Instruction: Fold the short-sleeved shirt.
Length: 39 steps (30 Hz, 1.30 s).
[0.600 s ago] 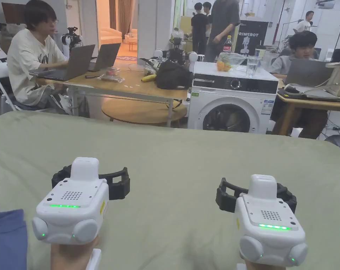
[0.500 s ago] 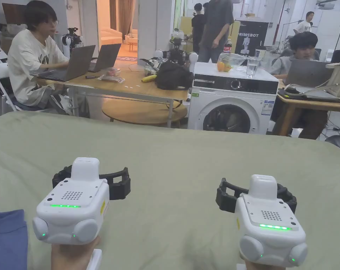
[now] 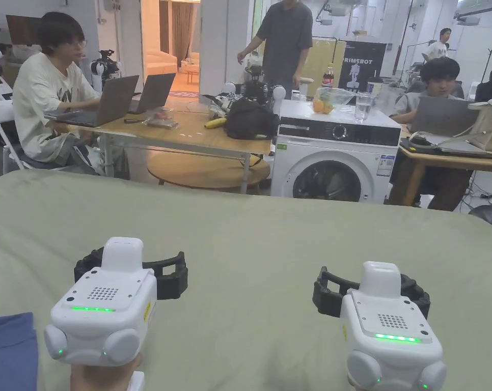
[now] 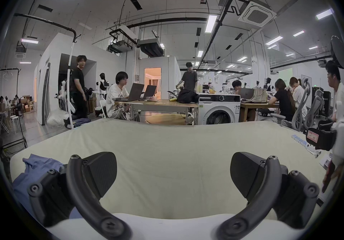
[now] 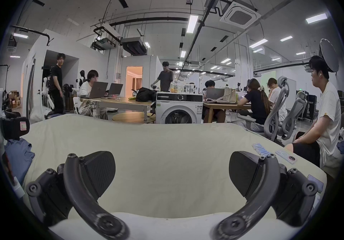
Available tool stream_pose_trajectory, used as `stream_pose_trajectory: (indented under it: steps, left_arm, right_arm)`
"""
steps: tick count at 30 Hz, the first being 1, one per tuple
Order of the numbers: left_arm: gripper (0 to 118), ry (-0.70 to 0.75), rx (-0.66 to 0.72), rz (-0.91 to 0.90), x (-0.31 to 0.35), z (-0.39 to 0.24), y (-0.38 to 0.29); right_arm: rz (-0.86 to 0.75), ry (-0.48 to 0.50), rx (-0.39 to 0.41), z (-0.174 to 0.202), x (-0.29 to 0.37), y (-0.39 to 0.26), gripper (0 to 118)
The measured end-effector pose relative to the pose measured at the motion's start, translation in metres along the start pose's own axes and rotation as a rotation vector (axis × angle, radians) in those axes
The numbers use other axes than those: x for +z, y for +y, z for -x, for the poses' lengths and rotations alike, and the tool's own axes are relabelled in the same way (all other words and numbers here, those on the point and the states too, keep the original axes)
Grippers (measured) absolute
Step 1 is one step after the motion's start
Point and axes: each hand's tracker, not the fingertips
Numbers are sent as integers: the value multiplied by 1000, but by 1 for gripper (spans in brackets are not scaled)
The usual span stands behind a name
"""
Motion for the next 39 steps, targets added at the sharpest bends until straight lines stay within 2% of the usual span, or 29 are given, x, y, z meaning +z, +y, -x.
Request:
stream_pose_trajectory:
  steps: [33,39]
  left_arm:
    - [118,19,-15,4,10,13,2]
    - [118,20,-18,4,8,13,3]
  right_arm:
    - [-6,21,31,11,6,3,118]
    - [-4,18,-2,6,4,0,118]
